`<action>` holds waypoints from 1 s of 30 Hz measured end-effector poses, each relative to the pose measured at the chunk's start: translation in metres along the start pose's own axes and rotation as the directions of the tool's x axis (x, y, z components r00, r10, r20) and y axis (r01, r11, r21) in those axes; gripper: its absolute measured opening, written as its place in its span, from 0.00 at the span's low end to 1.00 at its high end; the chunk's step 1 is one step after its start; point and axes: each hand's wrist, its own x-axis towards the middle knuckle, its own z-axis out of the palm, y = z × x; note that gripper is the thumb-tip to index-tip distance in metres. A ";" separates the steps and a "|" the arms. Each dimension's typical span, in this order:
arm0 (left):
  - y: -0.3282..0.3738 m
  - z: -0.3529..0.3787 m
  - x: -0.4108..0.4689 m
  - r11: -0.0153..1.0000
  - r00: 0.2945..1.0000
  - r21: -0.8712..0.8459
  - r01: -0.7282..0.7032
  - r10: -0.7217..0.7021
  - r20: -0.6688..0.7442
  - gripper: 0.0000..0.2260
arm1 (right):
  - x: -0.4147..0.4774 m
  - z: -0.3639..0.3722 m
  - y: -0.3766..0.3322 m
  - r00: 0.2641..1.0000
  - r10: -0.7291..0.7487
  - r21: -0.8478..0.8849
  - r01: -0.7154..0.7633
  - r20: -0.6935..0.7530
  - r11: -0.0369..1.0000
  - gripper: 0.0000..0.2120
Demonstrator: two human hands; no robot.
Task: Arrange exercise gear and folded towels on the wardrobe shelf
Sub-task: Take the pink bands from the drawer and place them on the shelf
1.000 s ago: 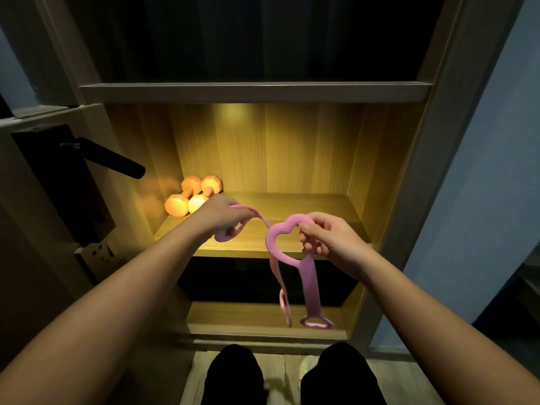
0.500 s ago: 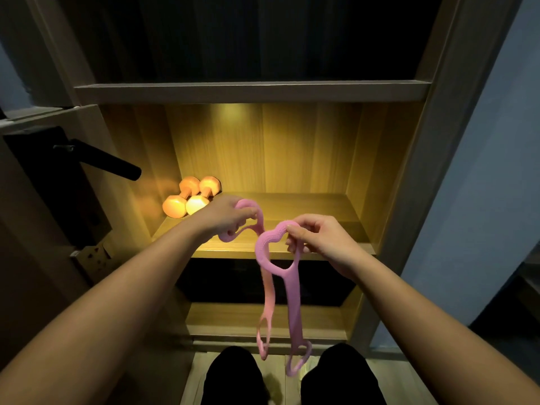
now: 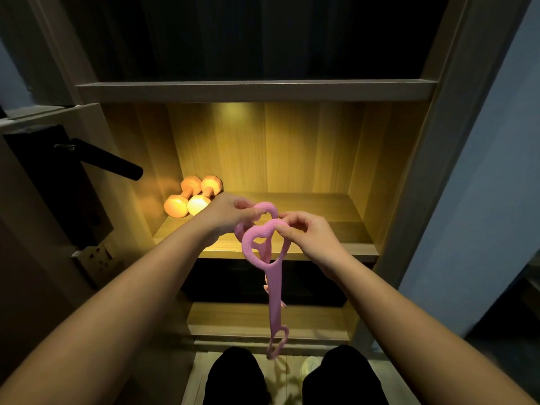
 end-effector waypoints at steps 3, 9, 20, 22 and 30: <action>0.000 0.001 -0.002 0.999 0.996 -0.030 0.034 -0.032 0.080 0.07 | 0.005 0.002 0.003 0.998 0.034 0.045 -0.032 -0.056 0.999 0.05; -0.002 0.003 -0.005 0.992 0.998 -0.123 0.026 -0.019 0.057 0.07 | 0.007 0.006 0.001 0.991 0.102 0.089 -0.094 -0.091 0.992 0.10; -0.009 0.010 -0.014 0.972 0.994 -0.211 -0.100 0.107 0.019 0.05 | 0.000 0.011 0.001 0.973 0.145 0.220 -0.104 -0.180 0.970 0.08; -0.009 0.010 -0.015 0.970 0.993 -0.211 -0.120 0.121 -0.005 0.05 | -0.001 0.012 0.001 0.972 0.116 0.194 -0.076 -0.205 0.978 0.08; -0.017 0.023 -0.015 0.951 0.976 -0.228 -0.208 0.186 -0.117 0.05 | 0.000 -0.002 -0.006 0.990 0.085 0.118 -0.072 -0.116 0.990 0.03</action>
